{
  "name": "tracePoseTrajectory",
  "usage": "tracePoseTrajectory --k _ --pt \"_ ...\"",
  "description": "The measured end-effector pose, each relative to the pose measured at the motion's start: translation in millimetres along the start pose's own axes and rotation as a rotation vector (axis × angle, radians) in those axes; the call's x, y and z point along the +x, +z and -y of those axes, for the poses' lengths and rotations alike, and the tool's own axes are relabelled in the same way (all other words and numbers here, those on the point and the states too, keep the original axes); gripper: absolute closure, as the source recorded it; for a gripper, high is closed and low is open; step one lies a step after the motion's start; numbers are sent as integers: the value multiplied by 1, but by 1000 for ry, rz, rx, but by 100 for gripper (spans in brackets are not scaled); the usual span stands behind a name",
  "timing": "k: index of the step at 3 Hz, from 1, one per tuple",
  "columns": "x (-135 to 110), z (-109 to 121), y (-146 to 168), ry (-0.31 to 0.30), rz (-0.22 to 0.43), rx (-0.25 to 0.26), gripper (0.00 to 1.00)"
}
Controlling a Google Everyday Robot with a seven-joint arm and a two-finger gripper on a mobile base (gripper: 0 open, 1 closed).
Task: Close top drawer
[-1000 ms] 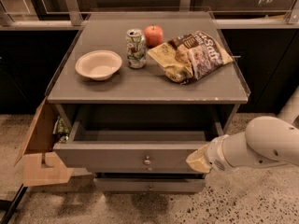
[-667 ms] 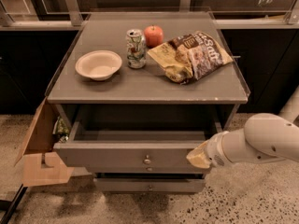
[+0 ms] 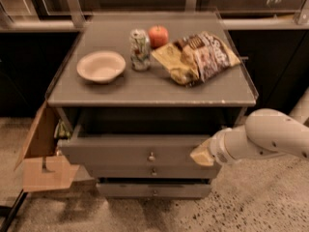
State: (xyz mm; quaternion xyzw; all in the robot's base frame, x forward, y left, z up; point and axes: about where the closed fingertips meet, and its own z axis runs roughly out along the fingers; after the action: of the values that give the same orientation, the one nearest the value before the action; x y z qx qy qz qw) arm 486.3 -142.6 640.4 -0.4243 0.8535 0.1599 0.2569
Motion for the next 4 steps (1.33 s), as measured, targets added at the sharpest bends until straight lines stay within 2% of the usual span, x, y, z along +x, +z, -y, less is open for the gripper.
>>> tracePoseTrajectory --k 1,2,3,4 --pt "-11 22 8 -14 -1 13 100" --pt "-13 25 9 -16 0 17 100" --pt "-24 38 13 -34 19 14 100" --pt "-32 46 13 -43 36 22 82"
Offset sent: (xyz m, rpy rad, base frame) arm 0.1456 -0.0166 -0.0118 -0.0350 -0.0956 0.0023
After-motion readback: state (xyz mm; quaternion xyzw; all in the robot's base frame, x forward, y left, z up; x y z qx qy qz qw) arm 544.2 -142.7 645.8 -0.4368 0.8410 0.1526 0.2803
